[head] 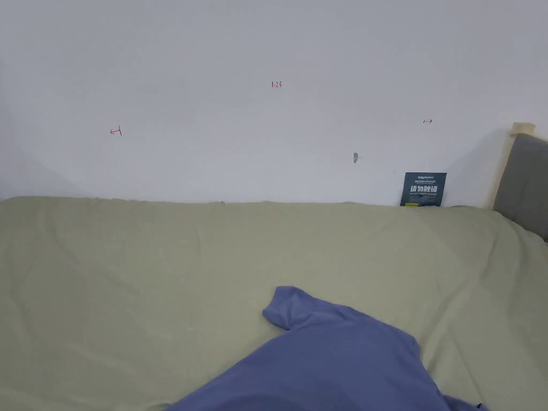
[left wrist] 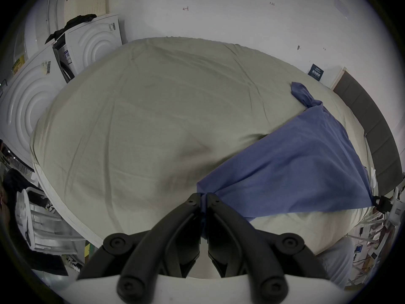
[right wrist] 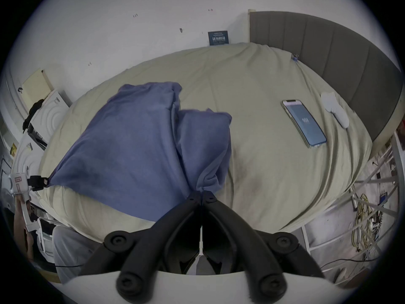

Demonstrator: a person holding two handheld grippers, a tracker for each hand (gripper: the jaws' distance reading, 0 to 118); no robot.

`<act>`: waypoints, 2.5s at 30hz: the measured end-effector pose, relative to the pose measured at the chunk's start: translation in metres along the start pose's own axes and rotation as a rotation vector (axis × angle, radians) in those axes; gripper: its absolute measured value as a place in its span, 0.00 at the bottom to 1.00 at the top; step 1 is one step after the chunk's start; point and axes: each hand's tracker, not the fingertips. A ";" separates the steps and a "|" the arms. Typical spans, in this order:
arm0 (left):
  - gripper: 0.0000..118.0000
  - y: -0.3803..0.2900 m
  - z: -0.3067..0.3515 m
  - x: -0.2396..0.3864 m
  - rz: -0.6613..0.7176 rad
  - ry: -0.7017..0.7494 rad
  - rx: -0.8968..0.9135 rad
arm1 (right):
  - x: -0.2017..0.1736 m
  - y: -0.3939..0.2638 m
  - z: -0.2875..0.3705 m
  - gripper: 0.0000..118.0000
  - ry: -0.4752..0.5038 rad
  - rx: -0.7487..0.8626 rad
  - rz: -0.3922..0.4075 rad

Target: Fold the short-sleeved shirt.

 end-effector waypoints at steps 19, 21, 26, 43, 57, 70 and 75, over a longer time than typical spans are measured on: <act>0.89 -0.025 0.083 0.023 -0.101 -0.054 0.288 | -0.077 -0.011 0.068 0.90 -0.001 0.348 0.052; 0.55 -0.038 0.101 0.025 -0.108 -0.069 0.308 | -0.110 -0.017 0.097 0.46 0.056 0.405 0.090; 0.00 -0.070 0.105 0.013 -0.092 -0.058 0.366 | -0.134 -0.051 0.101 0.01 -0.011 0.549 0.189; 0.64 -0.050 0.065 -0.033 -0.015 -0.028 0.267 | -0.139 -0.048 0.091 0.01 0.008 0.546 0.176; 0.87 -0.001 -0.043 -0.008 -0.107 0.019 -0.025 | -0.159 -0.059 0.071 0.01 0.054 0.428 0.253; 0.00 -0.004 0.004 -0.006 -0.057 -0.094 0.014 | -0.148 -0.061 0.060 0.01 0.075 0.337 0.225; 0.00 0.003 0.017 -0.005 -0.060 -0.100 0.030 | -0.145 -0.038 0.050 0.01 0.059 0.327 0.231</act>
